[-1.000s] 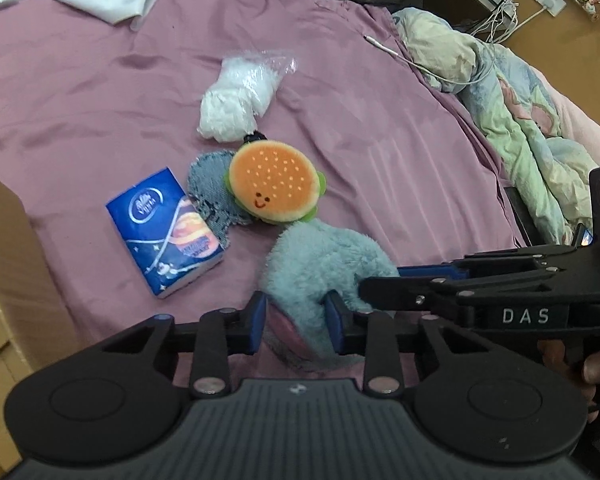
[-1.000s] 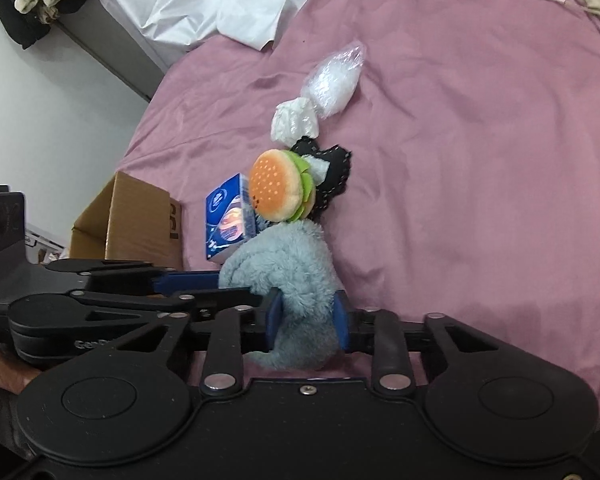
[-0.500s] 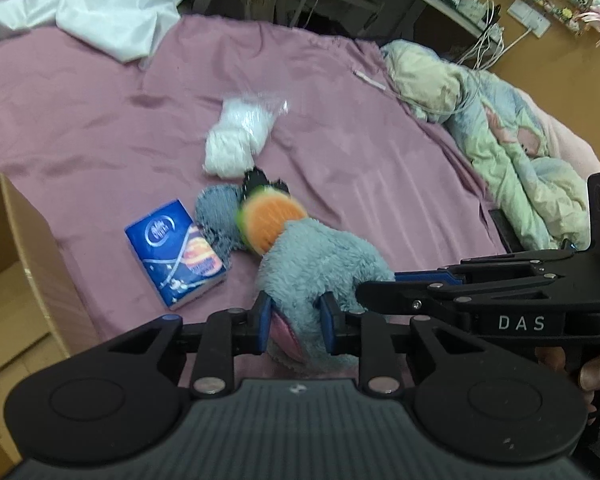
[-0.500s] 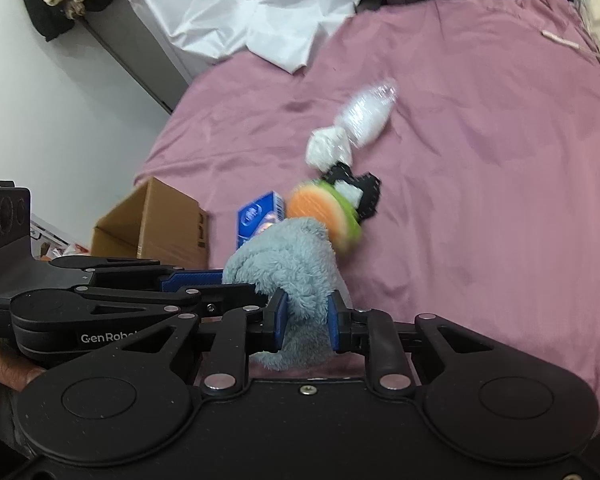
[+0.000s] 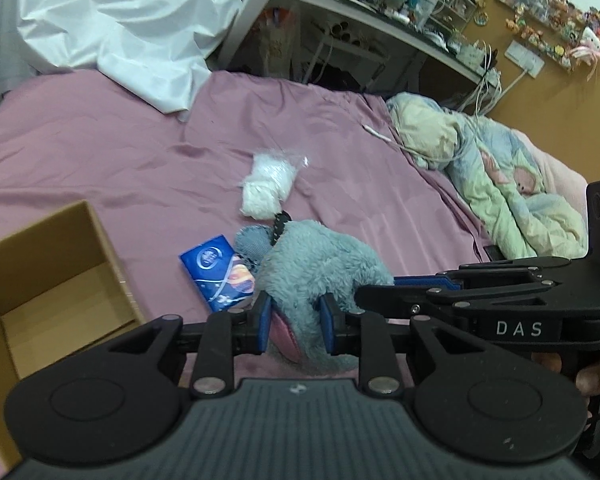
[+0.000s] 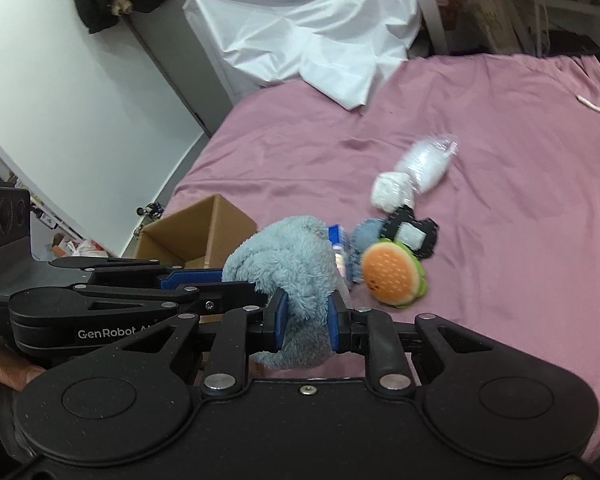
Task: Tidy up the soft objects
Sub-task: 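Lift the fluffy plush with the right gripper and carry it over the box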
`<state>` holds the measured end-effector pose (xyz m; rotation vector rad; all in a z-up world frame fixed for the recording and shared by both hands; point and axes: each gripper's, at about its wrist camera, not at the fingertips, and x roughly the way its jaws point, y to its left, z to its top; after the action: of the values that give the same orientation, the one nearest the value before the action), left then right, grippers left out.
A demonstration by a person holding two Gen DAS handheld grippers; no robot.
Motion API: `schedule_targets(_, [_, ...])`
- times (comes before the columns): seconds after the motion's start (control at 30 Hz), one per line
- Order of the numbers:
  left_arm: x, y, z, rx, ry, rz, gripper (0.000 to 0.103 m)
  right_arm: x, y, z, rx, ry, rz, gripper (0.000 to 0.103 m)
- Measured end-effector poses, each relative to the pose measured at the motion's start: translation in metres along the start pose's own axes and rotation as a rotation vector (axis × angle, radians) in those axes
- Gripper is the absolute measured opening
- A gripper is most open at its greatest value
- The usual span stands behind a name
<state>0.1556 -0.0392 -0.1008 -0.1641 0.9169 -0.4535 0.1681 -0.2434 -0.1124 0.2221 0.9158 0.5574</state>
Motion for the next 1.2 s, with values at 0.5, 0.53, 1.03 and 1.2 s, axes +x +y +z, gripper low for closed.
schedule_targets(0.5, [-0.056,0.042,-0.025,-0.102,-0.091,0.061,0.024,0.015,0.068,-0.002,-0.138,-0.019,0.047,0.021])
schedule_targets(0.53, [-0.059,0.045,-0.026,-0.108,-0.095,0.066,0.024,0.017,0.073,-0.002,-0.145,-0.018,0.050,0.021])
schedule_targets(1.03, [-0.090,0.093,-0.047,-0.197,-0.131,0.128,0.024,0.048,0.124,0.000,-0.230,0.023,0.092,0.021])
schedule_targets(1.2, [-0.091,0.111,-0.049,-0.226,-0.131,0.142,0.024,0.065,0.133,0.002,-0.244,0.042,0.099,0.021])
